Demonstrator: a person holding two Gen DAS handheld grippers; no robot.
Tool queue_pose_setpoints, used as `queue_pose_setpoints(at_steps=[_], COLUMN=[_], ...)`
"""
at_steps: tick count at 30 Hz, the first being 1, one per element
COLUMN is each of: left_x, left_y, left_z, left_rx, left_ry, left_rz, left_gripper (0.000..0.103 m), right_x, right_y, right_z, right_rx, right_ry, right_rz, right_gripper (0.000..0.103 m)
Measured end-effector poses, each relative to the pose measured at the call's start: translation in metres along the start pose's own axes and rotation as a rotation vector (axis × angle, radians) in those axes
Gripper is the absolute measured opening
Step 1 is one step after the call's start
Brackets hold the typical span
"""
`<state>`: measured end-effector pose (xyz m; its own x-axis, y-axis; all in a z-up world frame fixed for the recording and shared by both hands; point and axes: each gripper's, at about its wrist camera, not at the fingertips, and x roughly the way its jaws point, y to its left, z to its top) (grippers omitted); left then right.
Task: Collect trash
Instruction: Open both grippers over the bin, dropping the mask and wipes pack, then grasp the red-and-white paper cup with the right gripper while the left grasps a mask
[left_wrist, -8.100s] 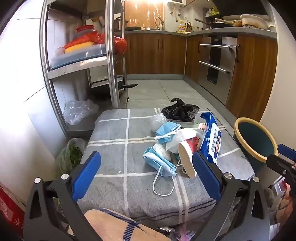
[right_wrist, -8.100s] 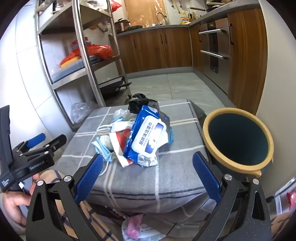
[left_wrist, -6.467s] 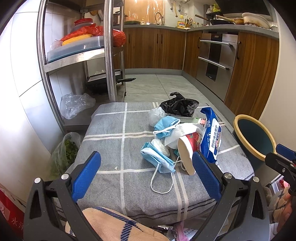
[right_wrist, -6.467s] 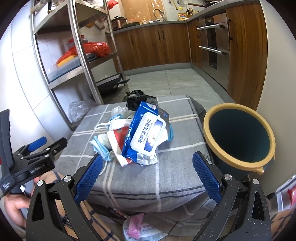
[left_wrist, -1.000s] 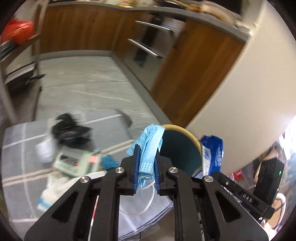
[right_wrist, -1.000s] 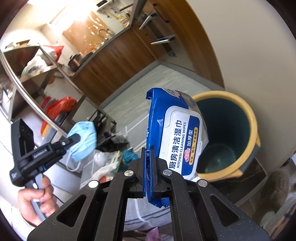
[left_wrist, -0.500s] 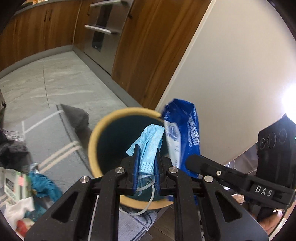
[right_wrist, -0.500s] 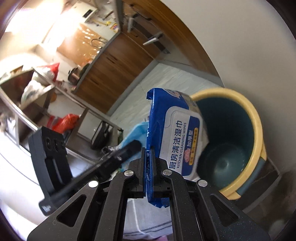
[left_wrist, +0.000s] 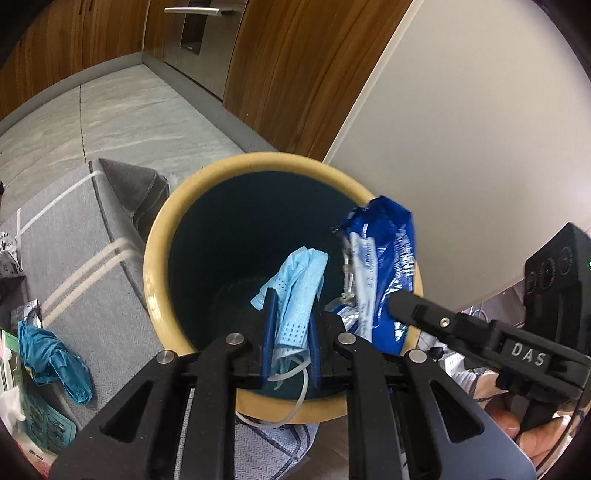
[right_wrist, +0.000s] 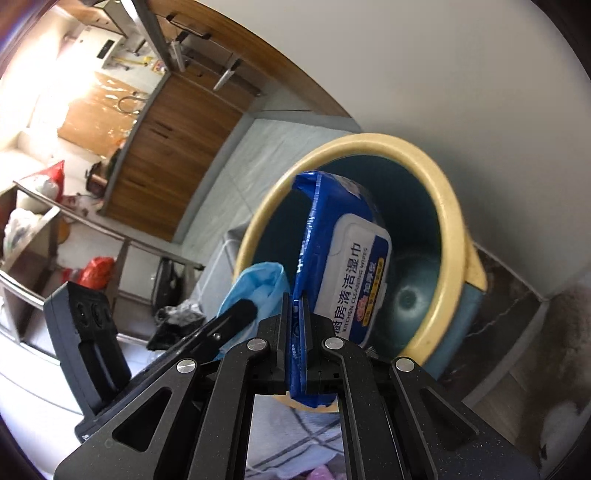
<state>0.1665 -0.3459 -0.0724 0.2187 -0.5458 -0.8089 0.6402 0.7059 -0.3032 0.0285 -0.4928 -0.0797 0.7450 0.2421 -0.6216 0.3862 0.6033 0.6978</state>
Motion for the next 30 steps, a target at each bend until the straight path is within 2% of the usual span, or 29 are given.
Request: queue_pose_setpoints(at_steps=[4, 6, 8, 12, 18, 23, 30], left_x=[0.002, 0.004, 0.001, -0.011, -0.055, -0.098, -0.158], left_y=[0.0, 0.001, 0.0, -0.002, -0.003, 0.016, 0.069], left_z=[-0.001, 0.001, 0.001, 0.001, -0.004, -0.02, -0.056], left_rx=[0.0, -0.002, -0.009, 0.006, 0.061, 0.054, -0.061], left_ry=[0.008, 0.004, -0.008, -0.049, -0.175, -0.266, -0.363], left_rz=[0.013, 0.025, 0.017, 0.028, 0.064, 0.106, 0.2], left_gripper=[0.021, 0.029, 0.033, 0.062, 0.08, 0.084, 0.084], right_x=[0.001, 0.002, 0.002, -0.003, -0.012, -0.014, -0.016], right_y=[-0.002, -0.007, -0.012, -0.012, 0.002, 0.011, 0.024], right_z=[0.0, 0.0, -0.001, -0.003, -0.006, -0.006, -0.012], right_rx=[0.008, 0.021, 0.031, 0.031, -0.013, -0.052, -0.077], right_ry=[0.006, 0.009, 0.013, 0.01, -0.009, -0.013, -0.011], right_rz=[-0.042, -0.07, -0.079, -0.091, -0.088, -0.083, -0.069], right_gripper=[0.009, 0.01, 0.011, 0.018, 0.025, 0.026, 0.026])
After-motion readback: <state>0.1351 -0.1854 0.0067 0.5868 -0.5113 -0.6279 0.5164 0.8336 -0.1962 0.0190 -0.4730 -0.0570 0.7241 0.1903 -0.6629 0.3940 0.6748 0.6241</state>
